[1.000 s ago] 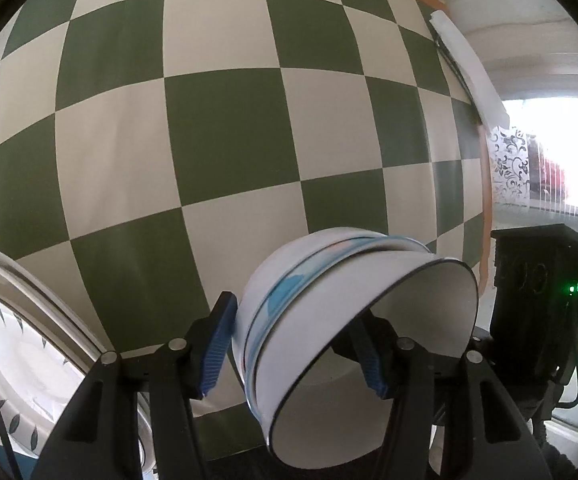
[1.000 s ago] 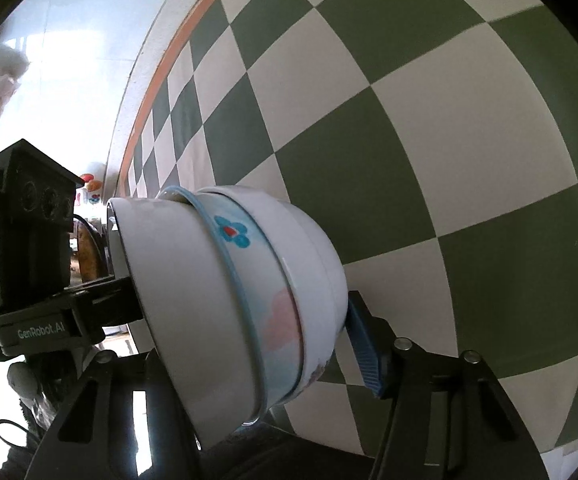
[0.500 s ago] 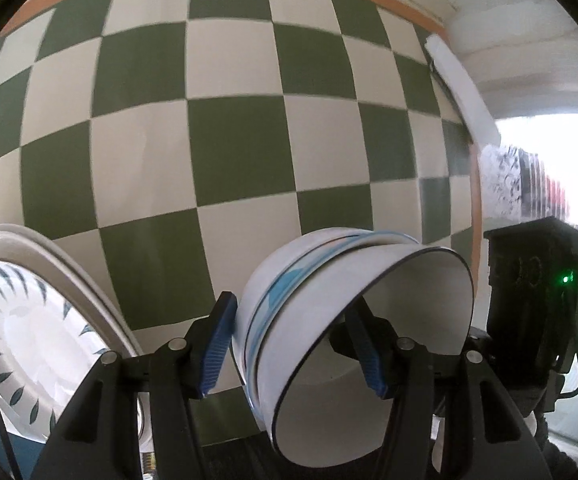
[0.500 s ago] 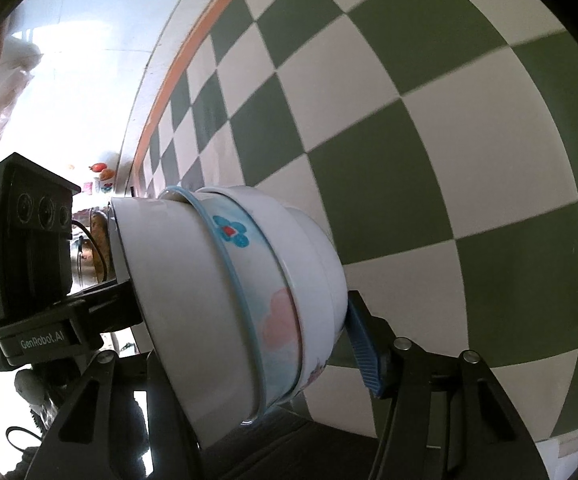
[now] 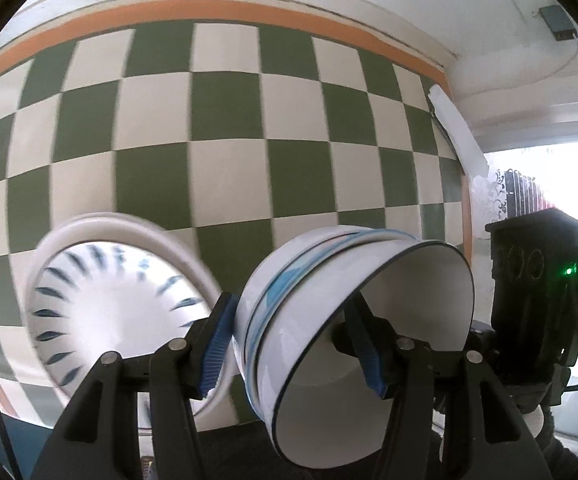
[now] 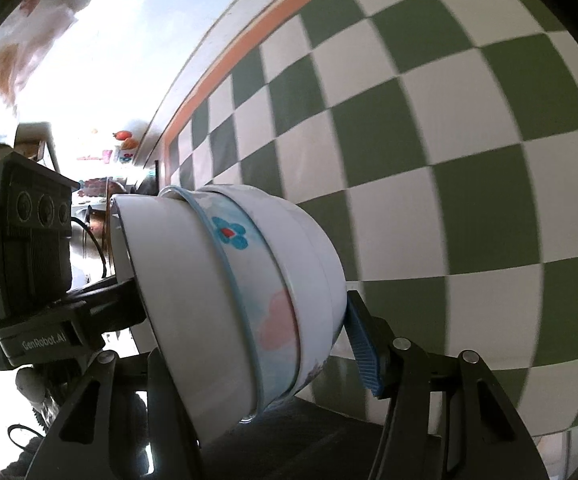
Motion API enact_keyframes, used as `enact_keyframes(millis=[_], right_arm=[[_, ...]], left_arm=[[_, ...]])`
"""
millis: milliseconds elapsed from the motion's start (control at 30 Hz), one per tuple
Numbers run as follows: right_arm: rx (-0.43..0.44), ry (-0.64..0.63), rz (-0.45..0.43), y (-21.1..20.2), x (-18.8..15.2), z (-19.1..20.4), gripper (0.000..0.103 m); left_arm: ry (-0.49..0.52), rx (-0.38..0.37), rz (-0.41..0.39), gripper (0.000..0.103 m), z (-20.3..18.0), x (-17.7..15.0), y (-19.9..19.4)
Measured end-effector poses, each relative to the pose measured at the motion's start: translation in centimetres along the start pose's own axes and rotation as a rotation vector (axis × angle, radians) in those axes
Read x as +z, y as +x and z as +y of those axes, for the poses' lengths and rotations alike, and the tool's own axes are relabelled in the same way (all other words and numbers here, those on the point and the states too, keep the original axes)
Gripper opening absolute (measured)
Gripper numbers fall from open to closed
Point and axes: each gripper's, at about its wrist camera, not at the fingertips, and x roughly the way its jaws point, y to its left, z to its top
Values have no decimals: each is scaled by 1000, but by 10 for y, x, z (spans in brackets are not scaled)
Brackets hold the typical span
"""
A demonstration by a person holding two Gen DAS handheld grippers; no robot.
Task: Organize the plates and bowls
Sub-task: 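Carry the bowl stack over the plate stack and lower it onto the plates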
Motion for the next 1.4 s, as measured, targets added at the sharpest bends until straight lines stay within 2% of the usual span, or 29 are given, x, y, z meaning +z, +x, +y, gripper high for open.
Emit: enact_keyframes(millis=[367,667,967,1400], right_arm=[[8,-25,40,67,-28,67,58],[-14,-47,91,125,-31,92,58],[-34,-37,99,146,-24,88,58],[-25,-28,104,146,-18,79,58]], left_arm=[[-32,12,0,52,82,-27,-33],[-89,0,17,52,135,-34,-27],[-97,-5,41,52,153,-24,-15],[-106,-2,53,52,156,-18,-10]])
